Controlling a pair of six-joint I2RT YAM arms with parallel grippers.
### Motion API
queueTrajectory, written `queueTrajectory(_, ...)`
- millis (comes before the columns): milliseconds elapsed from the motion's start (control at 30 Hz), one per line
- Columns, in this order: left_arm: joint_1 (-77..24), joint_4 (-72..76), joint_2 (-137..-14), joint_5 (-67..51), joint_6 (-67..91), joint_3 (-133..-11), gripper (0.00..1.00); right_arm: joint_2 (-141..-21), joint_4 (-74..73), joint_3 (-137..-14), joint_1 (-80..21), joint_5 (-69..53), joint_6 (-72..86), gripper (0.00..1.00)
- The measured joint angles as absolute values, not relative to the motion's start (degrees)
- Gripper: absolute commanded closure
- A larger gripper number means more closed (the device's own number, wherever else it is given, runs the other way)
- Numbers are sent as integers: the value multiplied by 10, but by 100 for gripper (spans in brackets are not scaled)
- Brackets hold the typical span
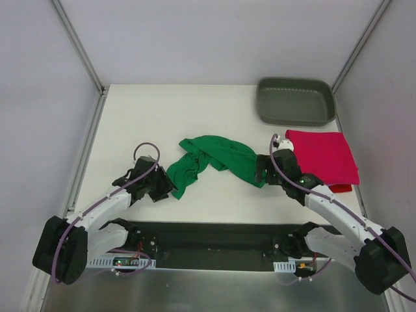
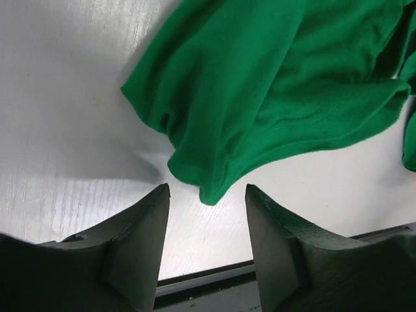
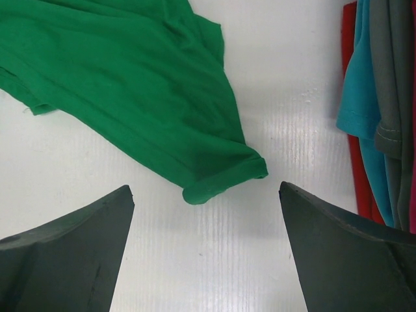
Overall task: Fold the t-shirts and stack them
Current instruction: Flatten out the tshirt
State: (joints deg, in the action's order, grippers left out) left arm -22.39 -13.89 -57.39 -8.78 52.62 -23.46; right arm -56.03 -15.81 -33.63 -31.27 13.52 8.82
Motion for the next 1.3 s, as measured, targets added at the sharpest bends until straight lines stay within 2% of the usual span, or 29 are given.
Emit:
queueTrajectory(67, -224, -130, -590, -88, 528, -235, 67, -567, -163, -336, -313, 141, 93, 4)
queueTrajectory(100, -224, -125, -599, -88, 527, -235, 77, -571, -166, -336, -313, 142, 98, 4)
queueTrajectory(133, -224, -122, -606, -88, 527, -235, 91, -576, -168, -336, -313, 143, 103, 4)
queueTrajectory(167, -224, -117, -615, -88, 524, -235, 100, -580, -170, -336, -313, 145, 109, 4)
queueTrajectory(433, -224, -87, -631, -66, 514, -235, 100, -652, -173, -335, -313, 157, 177, 1)
queueTrajectory(467, -224, -86, -623, -62, 514, -234, 100, -661, -173, -335, -313, 158, 182, 4)
queueTrajectory(667, -224, -79, -515, -34, 511, -215, 100, -715, -163, -335, -313, 167, 207, 35)
queueTrajectory(700, -224, -78, -501, -29, 510, -214, 100, -725, -161, -335, -313, 169, 211, 50)
queueTrajectory(733, -224, -78, -492, -26, 510, -213, 100, -733, -158, -335, -313, 172, 215, 62)
queueTrajectory(800, -224, -78, -474, -23, 509, -212, 100, -746, -156, -338, -313, 186, 220, 79)
queueTrajectory(933, -224, -86, -452, -6, 503, -213, 100, -756, -152, -352, -312, 206, 224, 96)
queueTrajectory(1067, -224, -129, -426, 20, 498, -243, 100, -731, -156, -375, -312, 212, 205, 99)
queueTrajectory(1300, -224, -184, -337, 112, 466, -395, 100, -547, -199, -489, -313, 251, 121, 99)
